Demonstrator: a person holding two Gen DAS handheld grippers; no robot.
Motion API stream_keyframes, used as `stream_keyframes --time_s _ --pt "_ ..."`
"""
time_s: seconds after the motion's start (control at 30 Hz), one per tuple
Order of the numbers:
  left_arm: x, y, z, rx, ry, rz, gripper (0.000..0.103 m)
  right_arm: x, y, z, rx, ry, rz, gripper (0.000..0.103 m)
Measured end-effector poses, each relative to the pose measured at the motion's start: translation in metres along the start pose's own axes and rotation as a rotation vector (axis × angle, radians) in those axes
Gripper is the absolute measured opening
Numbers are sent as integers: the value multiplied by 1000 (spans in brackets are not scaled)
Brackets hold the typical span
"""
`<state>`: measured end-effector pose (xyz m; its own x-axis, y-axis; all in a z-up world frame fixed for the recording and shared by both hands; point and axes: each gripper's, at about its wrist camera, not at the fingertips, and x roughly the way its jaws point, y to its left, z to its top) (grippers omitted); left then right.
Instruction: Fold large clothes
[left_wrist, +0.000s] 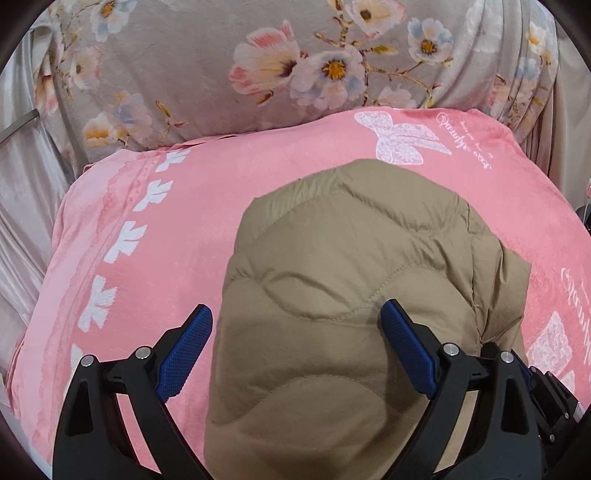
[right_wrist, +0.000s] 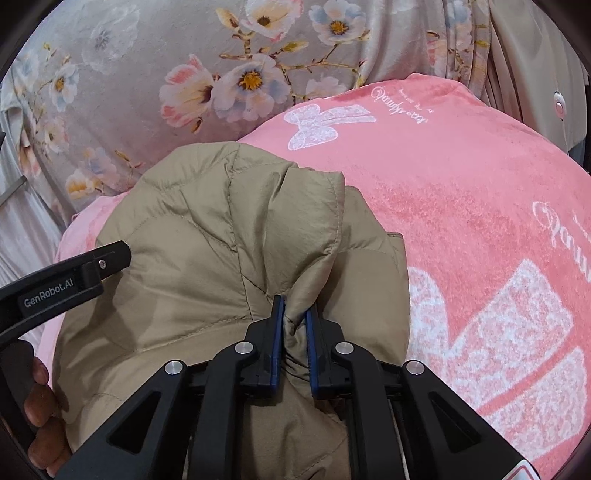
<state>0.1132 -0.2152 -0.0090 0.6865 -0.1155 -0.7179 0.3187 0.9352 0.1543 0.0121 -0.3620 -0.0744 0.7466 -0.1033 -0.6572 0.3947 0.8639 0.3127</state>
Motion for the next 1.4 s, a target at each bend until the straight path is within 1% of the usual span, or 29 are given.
stream_keyframes --time_s 0.3,0.33,0.43,0.87,1.13,1.4 --pt "17 -14 -16 36 -23 35 96 12 -5 -7 -5 7 9 10" --pt "19 -15 -17 33 -44 26 96 13 -5 -7 -5 5 9 10" --pt "24 -15 -19 33 -47 23 98 15 -6 -9 -8 -1 10 11" --pt "39 -18 -26 27 -86 18 98 18 -6 -14 -11 -14 12 11" --pt "42 -23 -33 33 -124 39 98 19 -6 -14 -16 -18 11 11" --pt "44 -25 -36 40 -143 52 98 19 -7 -15 -17 -18 12 11"
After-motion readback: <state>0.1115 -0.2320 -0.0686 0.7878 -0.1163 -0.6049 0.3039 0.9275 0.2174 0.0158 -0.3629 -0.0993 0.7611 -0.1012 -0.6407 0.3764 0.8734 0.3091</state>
